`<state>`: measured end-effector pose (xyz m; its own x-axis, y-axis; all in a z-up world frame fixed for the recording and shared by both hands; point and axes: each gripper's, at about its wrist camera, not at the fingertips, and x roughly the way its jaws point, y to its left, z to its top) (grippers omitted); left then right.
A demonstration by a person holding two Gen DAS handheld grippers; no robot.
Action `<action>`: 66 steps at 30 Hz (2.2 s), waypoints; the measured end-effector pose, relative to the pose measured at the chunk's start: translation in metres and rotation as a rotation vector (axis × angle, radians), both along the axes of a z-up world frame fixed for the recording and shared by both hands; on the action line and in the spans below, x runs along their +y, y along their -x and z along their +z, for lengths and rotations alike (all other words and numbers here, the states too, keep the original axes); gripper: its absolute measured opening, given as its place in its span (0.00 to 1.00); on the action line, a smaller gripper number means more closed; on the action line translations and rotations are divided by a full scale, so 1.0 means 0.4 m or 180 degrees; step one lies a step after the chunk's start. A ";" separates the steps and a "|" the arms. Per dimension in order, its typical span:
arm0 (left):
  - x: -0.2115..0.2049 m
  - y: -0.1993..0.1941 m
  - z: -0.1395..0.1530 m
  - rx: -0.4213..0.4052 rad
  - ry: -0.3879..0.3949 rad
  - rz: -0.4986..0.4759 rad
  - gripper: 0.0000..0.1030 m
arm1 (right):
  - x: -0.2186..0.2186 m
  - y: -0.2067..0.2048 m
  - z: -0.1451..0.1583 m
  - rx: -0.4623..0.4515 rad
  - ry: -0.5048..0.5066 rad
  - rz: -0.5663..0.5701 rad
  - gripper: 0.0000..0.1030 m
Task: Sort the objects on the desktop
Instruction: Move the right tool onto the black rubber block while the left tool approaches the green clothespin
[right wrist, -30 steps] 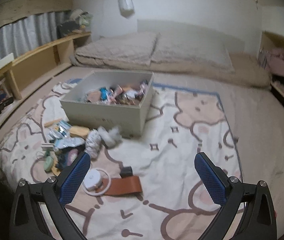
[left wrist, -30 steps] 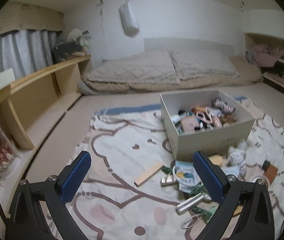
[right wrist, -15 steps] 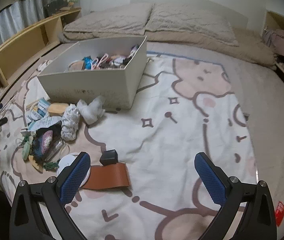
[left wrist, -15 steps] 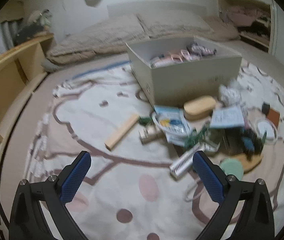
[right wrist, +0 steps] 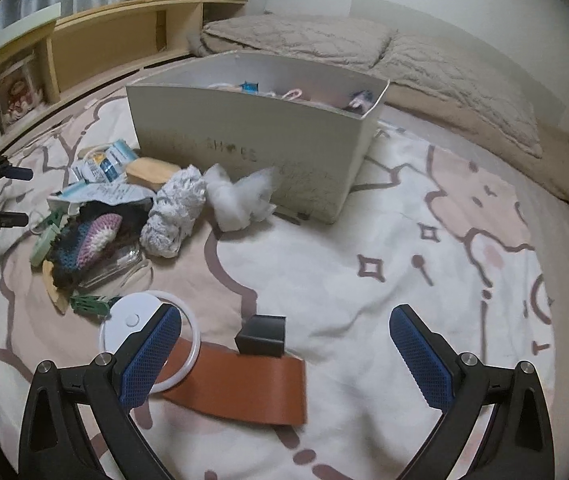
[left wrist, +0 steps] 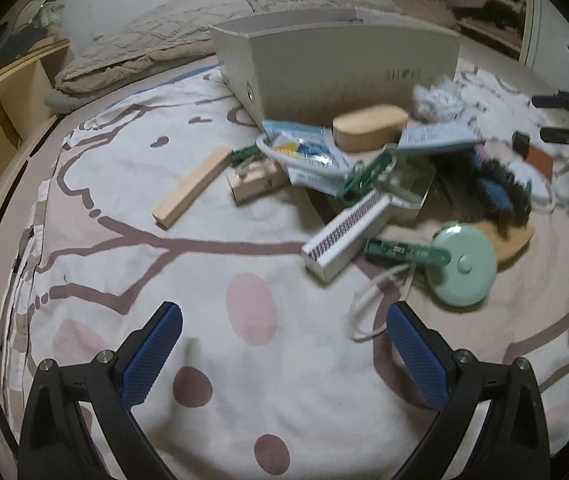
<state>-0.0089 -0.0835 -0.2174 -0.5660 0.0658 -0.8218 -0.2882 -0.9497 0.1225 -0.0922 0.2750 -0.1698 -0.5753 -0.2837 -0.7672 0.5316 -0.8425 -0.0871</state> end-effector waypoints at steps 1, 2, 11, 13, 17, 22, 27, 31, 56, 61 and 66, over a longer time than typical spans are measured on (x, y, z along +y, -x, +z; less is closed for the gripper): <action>0.000 0.002 -0.006 -0.0021 0.0020 0.0010 1.00 | -0.002 0.006 -0.011 -0.0025 -0.0016 -0.0011 1.00; 0.000 0.005 -0.012 -0.0047 0.0048 0.0029 1.00 | -0.004 0.012 -0.025 -0.0050 -0.0043 -0.0021 1.00; -0.020 0.029 -0.025 -0.0102 0.0239 0.0272 1.00 | 0.006 0.036 -0.108 -0.0319 -0.0033 -0.0069 1.00; -0.029 0.031 -0.025 -0.0108 0.0230 0.0336 1.00 | 0.011 0.040 -0.114 -0.0393 0.0033 -0.0081 1.00; -0.040 0.031 -0.021 -0.0068 0.0367 0.0411 1.00 | 0.019 0.042 -0.124 -0.0476 0.0148 -0.0105 1.00; -0.051 0.024 -0.017 0.0050 0.0672 0.0500 1.00 | 0.014 0.045 -0.131 -0.0509 0.0135 -0.0104 1.00; -0.063 0.016 -0.015 0.0054 0.0658 0.0545 1.00 | 0.016 0.049 -0.133 -0.0540 0.0155 -0.0103 1.00; -0.050 0.016 -0.020 -0.0069 0.0414 0.0440 1.00 | 0.012 0.054 -0.137 -0.0561 0.0134 -0.0112 1.00; -0.151 -0.001 -0.003 -0.0067 0.0897 0.1063 1.00 | 0.034 0.074 -0.128 -0.0546 0.0080 -0.0338 1.00; -0.137 -0.005 -0.005 -0.0103 0.0841 0.0963 1.00 | 0.067 0.091 -0.123 -0.0487 0.0035 -0.0602 1.00; -0.128 -0.005 -0.009 -0.0077 0.0921 0.0909 1.00 | 0.107 0.113 -0.118 -0.0430 -0.0016 -0.0931 1.00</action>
<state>-0.0068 -0.1348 -0.2210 -0.5083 -0.3271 -0.7966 -0.0239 -0.9193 0.3928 -0.1374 0.3176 -0.2168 -0.5247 -0.1174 -0.8432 0.2740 -0.9610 -0.0367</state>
